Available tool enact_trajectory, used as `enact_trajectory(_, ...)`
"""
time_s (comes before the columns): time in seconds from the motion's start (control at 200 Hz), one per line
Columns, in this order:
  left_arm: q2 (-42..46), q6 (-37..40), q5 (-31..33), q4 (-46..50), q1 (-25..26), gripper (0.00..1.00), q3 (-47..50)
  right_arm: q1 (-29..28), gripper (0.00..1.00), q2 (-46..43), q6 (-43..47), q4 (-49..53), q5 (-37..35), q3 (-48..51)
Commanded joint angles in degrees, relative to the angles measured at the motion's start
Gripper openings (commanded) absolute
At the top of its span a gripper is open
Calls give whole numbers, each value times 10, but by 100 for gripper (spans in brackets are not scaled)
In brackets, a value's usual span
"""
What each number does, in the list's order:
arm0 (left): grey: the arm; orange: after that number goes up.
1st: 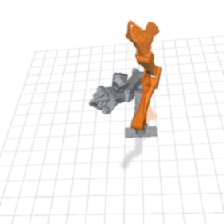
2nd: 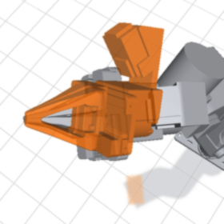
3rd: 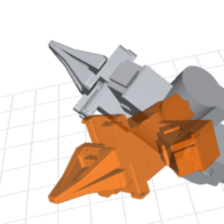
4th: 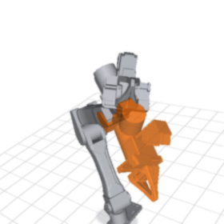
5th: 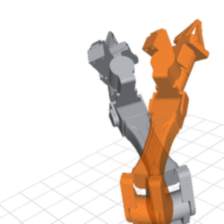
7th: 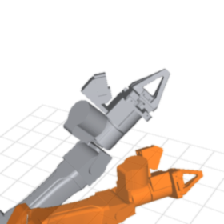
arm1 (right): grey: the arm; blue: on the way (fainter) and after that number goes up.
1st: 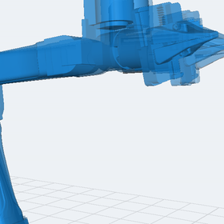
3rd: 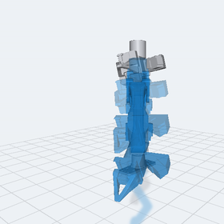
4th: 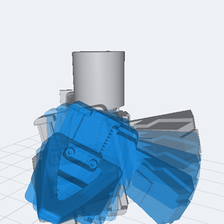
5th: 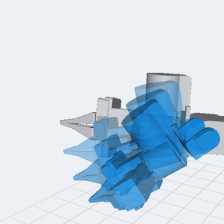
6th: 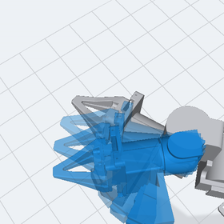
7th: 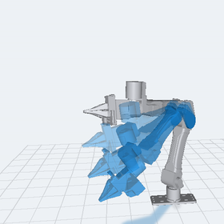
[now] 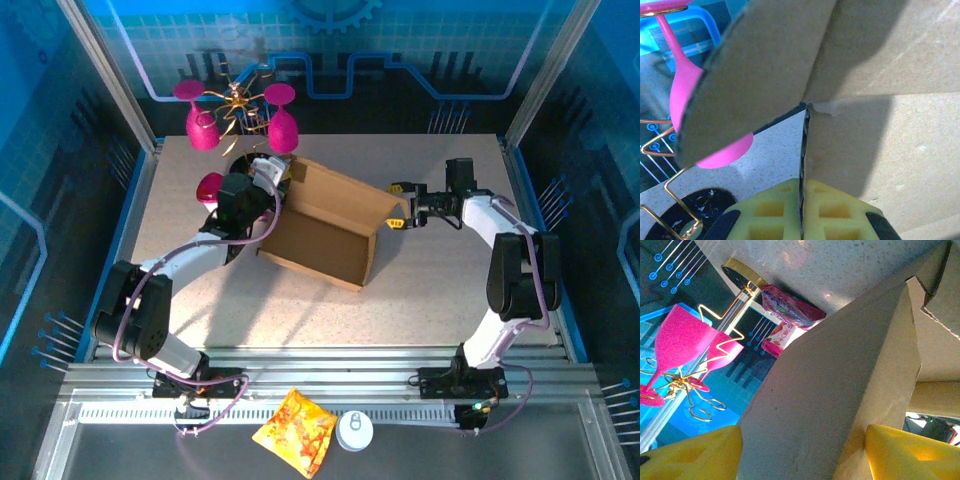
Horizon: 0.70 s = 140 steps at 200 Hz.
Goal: Fold the paper box
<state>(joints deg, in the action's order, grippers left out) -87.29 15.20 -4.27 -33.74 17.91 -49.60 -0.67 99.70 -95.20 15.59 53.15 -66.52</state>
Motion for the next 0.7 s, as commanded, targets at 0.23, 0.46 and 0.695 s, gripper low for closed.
enact_trajectory(0.23, -8, -67, -24, -82, 24, 5, 51, -29, 64, -24, -130, -94, 28, 33)
enact_trajectory(0.46, -10, -98, 1, -124, 34, 7, 76, -58, 56, -16, -187, -154, 15, 47)
enact_trajectory(0.695, -18, -119, 9, -148, 42, 8, 84, -69, 42, -12, -236, -210, -1, 63)
